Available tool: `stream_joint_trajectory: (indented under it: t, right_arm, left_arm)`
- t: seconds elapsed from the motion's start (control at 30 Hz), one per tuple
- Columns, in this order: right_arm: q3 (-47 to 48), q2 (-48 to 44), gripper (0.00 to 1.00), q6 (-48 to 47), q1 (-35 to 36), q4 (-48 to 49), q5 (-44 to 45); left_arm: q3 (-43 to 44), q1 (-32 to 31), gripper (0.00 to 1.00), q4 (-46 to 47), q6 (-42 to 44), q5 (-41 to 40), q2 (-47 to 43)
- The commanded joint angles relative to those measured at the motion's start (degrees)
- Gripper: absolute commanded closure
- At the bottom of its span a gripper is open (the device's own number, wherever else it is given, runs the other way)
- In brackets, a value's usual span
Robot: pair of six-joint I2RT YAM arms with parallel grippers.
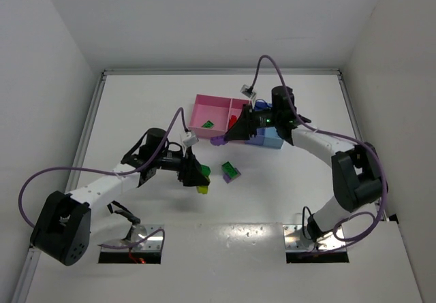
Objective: Sort the legos into containers by color
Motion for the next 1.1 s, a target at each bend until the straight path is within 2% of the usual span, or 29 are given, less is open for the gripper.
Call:
stream_joint_trajectory:
  t: [0.0, 0.2, 0.33, 0.4, 0.57, 0.73, 0.87, 1.07]
  right_arm:
    - [-1.67, -2.99, 1.0, 1.54, -2.33, 7.03, 1.46]
    - [-2.2, -3.52, 1.0, 0.85, -7.15, 7.65, 3.38]
    - [-0.28, -4.93, 1.0, -7.75, -10.15, -1.99, 10.57]
    - [0.96, -5.63, 1.0, -13.91, -10.94, -9.47, 20.23]
    - [2.9, -6.77, 1.0, -19.46, -10.94, -15.03, 43.94]
    - [3.42, -4.41, 1.0, -19.46, -9.8, -15.55, 53.99]
    - [4.04, -2.74, 1.0, -19.46, -9.27, -15.55, 58.14]
    - [5.35, 1.31, 0.98, -19.99, -8.66, -16.69, 58.76]
  left_arm:
    - [-0.07, -0.62, 0.57, 0.13, 1.52, 2.86, -1.82]
    - [-0.07, -0.62, 0.57, 0.13, 1.52, 1.64, -1.82]
    - [-0.07, -0.62, 0.57, 0.13, 2.22, -0.29, -2.34]
    - [0.54, -0.62, 0.57, -1.35, 2.92, -1.62, -2.34]
    - [1.16, -0.62, 0.57, -1.89, 3.45, -6.79, -2.34]
    - [2.83, -0.62, 0.57, -2.42, 3.98, -8.57, -1.73]
    - [3.45, -0.62, 0.57, -2.94, 3.98, -9.18, -1.73]
    - [4.06, -0.1, 0.57, -2.95, 3.98, -10.24, -0.68]
